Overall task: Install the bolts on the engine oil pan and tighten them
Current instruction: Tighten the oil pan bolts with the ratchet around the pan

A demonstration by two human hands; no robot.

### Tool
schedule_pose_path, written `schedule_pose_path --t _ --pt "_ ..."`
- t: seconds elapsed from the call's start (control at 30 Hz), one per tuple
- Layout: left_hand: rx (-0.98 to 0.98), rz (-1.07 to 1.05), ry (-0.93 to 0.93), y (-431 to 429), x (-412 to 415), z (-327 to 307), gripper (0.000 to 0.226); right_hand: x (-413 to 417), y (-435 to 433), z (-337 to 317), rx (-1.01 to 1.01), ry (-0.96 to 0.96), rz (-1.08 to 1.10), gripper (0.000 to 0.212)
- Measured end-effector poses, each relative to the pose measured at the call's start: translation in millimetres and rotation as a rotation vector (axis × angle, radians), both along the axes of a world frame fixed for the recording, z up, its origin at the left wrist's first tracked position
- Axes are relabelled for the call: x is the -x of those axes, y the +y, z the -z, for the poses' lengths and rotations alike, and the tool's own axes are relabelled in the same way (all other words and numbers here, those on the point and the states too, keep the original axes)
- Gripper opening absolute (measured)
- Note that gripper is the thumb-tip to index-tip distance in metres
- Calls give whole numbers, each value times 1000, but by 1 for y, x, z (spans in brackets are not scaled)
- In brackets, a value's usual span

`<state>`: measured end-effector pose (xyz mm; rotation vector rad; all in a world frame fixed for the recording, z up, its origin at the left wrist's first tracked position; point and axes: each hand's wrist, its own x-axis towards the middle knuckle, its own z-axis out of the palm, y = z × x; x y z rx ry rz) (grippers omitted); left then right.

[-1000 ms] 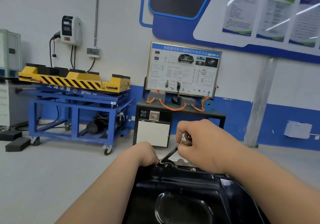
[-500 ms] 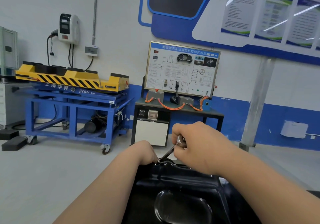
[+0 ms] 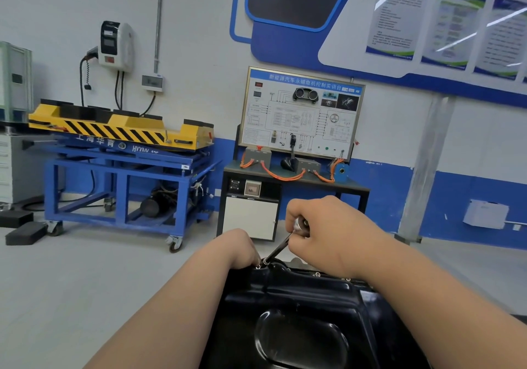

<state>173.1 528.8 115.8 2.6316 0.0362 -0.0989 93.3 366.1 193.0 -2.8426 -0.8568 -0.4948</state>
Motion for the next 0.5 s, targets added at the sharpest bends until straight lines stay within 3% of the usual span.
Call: schedule_pose_path --t 0.23,0.5 --pt "-25 24 -9 -1 2 -2 29 1 0 -4 -38 -3 -25 6" --pt "-32 14 -23 -1 0 -1 29 3 5 0 71 -58 -13 8"
